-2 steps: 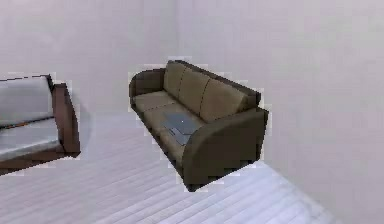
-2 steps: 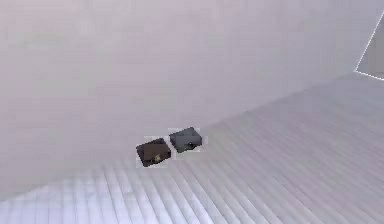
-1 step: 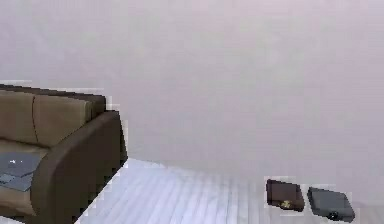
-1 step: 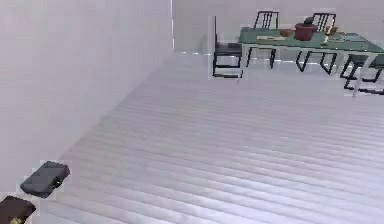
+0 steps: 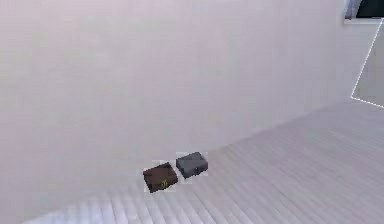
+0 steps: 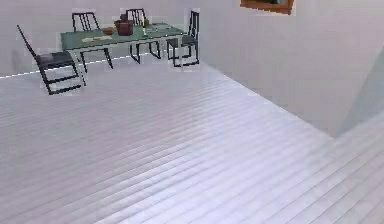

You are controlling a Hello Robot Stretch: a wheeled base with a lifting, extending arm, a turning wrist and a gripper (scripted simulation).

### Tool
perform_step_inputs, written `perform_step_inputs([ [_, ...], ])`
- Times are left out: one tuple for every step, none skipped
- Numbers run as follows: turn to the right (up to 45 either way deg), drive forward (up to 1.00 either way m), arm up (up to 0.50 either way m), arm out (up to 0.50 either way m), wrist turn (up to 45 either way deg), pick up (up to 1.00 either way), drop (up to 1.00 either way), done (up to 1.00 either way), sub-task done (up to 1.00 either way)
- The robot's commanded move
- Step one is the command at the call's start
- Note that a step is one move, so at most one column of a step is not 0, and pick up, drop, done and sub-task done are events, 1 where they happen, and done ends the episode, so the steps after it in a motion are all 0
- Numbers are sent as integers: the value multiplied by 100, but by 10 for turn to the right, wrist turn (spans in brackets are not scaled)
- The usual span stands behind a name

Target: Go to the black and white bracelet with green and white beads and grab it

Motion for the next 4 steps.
perform_step_inputs([
  [450, 0, 0, 0, 0, 0, 0, 0, 0],
  [330, 0, 0, 0, 0, 0, 0, 0, 0],
  [0, 100, 0, 0, 0, 0, 0, 0, 0],
  [30, 0, 0, 0, 0, 0, 0, 0, 0],
])
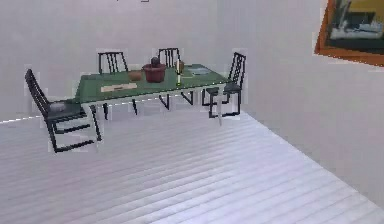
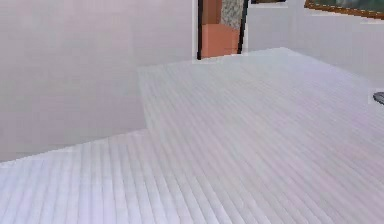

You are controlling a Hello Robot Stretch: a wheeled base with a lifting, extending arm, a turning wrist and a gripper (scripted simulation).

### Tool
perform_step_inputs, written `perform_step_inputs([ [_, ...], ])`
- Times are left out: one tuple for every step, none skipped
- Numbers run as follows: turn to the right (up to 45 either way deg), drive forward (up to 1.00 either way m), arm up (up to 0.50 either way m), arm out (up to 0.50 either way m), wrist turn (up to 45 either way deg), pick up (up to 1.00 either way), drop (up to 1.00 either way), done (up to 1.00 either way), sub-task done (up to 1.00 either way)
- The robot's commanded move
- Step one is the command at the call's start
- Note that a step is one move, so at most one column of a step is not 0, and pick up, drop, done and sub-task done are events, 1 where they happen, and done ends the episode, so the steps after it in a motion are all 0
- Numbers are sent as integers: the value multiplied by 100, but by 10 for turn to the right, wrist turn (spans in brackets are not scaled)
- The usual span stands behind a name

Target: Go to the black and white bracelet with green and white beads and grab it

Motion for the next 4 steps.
perform_step_inputs([
  [0, 100, 0, 0, 0, 0, 0, 0, 0],
  [0, 55, 0, 0, 0, 0, 0, 0, 0],
  [-450, 0, 0, 0, 0, 0, 0, 0, 0],
  [-390, 0, 0, 0, 0, 0, 0, 0, 0],
])
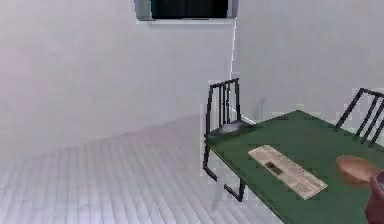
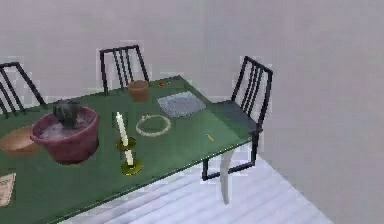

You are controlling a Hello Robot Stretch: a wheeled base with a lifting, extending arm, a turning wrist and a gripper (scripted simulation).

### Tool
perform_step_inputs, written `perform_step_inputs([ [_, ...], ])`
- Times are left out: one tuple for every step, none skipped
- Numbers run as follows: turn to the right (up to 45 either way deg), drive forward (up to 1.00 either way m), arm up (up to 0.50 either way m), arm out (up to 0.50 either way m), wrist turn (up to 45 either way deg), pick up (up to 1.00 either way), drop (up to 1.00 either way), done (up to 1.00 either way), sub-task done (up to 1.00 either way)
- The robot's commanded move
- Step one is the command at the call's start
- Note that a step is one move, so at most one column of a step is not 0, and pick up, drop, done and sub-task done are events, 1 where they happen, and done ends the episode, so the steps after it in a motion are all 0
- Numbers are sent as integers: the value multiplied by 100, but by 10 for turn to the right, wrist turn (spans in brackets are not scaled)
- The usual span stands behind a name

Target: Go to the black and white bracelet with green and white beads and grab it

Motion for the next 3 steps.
perform_step_inputs([
  [450, 0, 0, 0, 0, 0, 0, 0, 0],
  [450, 0, 0, 0, 0, 0, 0, 0, 0],
  [390, 0, 0, 0, 0, 0, 0, 0, 0],
])
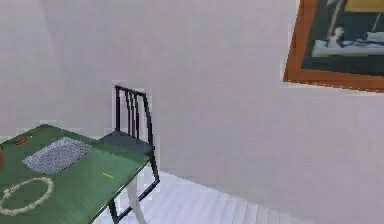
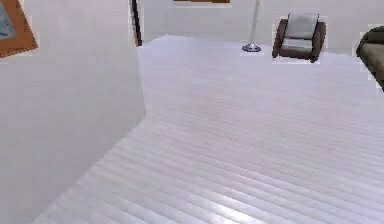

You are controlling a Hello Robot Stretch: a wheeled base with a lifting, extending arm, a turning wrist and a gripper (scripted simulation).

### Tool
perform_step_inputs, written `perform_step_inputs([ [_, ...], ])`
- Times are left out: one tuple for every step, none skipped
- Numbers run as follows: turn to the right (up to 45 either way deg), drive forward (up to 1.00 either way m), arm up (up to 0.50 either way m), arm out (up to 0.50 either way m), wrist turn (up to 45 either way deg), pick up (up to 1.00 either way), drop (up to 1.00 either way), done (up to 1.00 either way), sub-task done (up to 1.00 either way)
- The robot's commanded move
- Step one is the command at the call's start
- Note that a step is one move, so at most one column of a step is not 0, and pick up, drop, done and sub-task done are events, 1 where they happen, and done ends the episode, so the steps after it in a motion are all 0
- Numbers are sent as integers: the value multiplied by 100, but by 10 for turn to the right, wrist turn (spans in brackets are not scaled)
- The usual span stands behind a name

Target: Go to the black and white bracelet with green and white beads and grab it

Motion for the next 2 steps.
perform_step_inputs([
  [0, 95, 0, 0, 0, 0, 0, 0, 0],
  [-210, 0, 0, 0, 0, 0, 0, 0, 0],
])
